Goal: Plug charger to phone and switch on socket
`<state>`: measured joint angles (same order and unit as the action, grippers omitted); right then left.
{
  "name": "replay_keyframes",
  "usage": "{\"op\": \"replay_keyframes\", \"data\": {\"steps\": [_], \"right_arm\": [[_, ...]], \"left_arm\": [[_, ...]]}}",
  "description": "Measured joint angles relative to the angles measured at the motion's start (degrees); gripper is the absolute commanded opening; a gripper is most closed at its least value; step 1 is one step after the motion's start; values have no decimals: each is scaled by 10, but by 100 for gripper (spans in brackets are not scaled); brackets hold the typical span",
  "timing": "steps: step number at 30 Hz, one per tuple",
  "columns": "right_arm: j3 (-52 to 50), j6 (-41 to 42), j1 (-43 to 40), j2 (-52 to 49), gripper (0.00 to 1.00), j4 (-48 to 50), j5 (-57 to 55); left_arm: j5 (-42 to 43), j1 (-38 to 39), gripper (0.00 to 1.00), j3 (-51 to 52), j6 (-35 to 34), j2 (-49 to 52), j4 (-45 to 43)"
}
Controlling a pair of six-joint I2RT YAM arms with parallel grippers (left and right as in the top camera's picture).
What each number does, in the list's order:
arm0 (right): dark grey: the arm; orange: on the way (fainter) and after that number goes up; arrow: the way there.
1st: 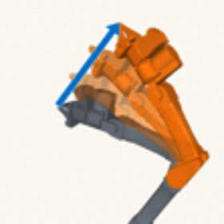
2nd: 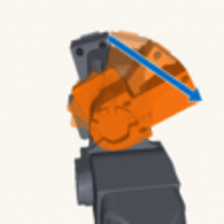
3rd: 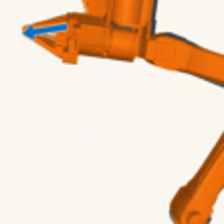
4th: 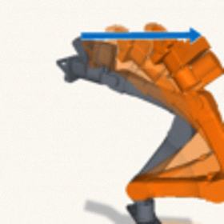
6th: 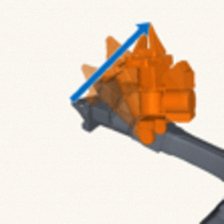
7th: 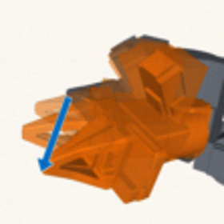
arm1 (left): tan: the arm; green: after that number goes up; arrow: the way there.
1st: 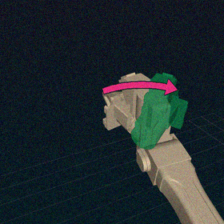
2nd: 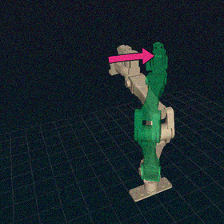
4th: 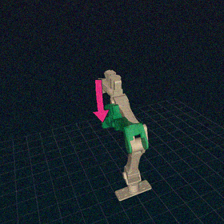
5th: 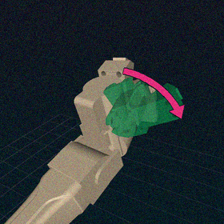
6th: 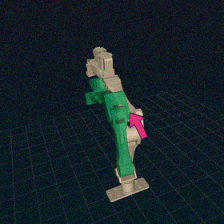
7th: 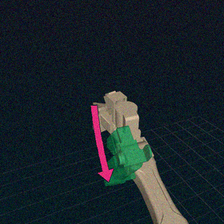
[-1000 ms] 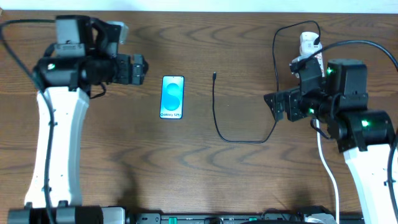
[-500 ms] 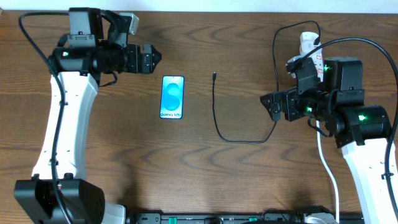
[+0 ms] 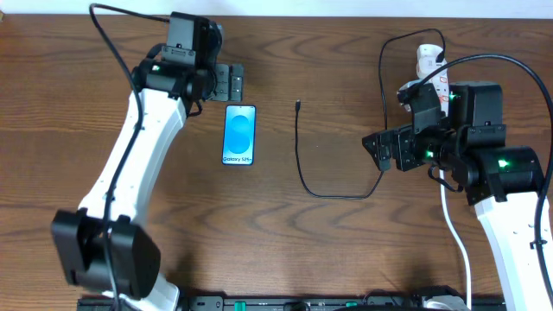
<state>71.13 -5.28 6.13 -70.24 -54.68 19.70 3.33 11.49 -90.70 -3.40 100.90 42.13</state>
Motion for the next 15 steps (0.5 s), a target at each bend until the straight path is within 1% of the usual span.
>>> {"op": "replay_keyframes", "data": {"steps": [8,15], "right_arm": [[0,0,0,0,99,-9,0],[0,0,0,0,99,-16,0]], "left_arm": [[-12,-1,98,0,-20,80,0],[-14,-1,98,0,-26,123,0]]}}
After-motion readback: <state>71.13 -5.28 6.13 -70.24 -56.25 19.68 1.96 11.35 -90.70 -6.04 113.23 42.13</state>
